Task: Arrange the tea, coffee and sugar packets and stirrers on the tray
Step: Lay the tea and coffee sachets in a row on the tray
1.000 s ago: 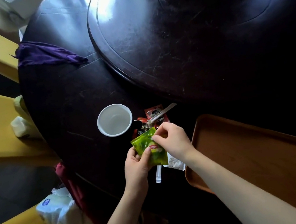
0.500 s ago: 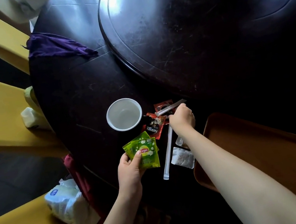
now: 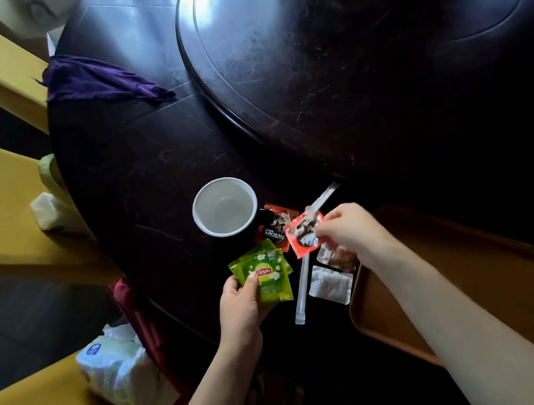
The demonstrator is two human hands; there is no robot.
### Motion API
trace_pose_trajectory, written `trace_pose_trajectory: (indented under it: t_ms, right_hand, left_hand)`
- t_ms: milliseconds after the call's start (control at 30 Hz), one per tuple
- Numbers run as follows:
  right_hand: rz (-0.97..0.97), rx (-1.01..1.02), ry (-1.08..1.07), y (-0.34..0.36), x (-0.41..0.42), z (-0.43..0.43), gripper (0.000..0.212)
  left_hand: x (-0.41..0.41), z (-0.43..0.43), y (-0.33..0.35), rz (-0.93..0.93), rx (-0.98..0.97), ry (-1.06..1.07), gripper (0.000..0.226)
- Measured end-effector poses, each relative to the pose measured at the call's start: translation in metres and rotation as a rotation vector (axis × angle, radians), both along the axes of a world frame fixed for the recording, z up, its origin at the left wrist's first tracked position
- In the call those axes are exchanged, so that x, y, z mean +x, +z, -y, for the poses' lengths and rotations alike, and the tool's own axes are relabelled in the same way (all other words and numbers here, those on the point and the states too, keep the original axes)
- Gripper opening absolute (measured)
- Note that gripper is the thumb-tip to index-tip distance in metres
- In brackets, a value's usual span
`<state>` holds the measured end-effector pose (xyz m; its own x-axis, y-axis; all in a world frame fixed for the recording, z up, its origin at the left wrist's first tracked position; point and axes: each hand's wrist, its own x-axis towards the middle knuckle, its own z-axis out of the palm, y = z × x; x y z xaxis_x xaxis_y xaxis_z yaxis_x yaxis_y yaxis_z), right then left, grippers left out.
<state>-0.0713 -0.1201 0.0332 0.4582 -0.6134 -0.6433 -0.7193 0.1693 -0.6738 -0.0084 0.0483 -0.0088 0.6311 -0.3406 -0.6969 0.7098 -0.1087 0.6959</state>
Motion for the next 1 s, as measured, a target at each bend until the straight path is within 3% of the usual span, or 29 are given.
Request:
trace_pose_trajectory:
  t_ms: [100, 233, 333, 433, 533, 633, 833, 933, 1000]
  right_hand:
    - [-0.03, 0.037, 0.137, 0.004, -0.007, -0.033, 0.005]
    - [-0.128, -0.146, 0.314, -0.006, -0.011, -0.056, 0.014]
    - [-0.035, -0.189, 0.316, -0.005, -0.005, -0.044, 0.019]
    - [0.014, -0.503, 0.261, -0.016, 0.019, -0.015, 0.019]
    - [-0.086, -0.635, 0.423, -0.037, 0.05, 0.004, 0.033]
    - [-0.194, -0.641, 0.515, -0.052, 0.068, 0.005, 0.04]
    - [-0.238, -0.516, 0.393, -0.062, 0.071, 0.008, 0.024]
    - [-0.186, -0.512, 0.344, -0.063, 0.068, 0.014, 0.009]
    - [-0.087, -0.424, 0.247, -0.057, 0.063, 0.019, 0.012]
  left_hand:
    - [-0.005, 0.002, 0.005, -0.07, -0.069, -0.027, 0.011]
    - [-0.007, -0.003, 0.008, -0.046, -0.14, -0.088, 0.019]
    - [-0.005, -0.008, 0.005, 0.007, -0.1, -0.066, 0.023]
    - [-0.002, -0.015, 0.004, 0.002, -0.07, -0.038, 0.022]
    - [0.001, -0.022, 0.003, -0.001, -0.067, -0.029, 0.025]
    - [0.002, -0.028, 0.004, 0.011, -0.072, -0.038, 0.026]
    - [0.003, -0.029, 0.004, 0.014, -0.066, -0.044, 0.026]
    - [0.003, -0.026, 0.004, 0.014, -0.067, -0.054, 0.025]
    - [0.002, -0.023, 0.003, 0.014, -0.063, -0.07, 0.024]
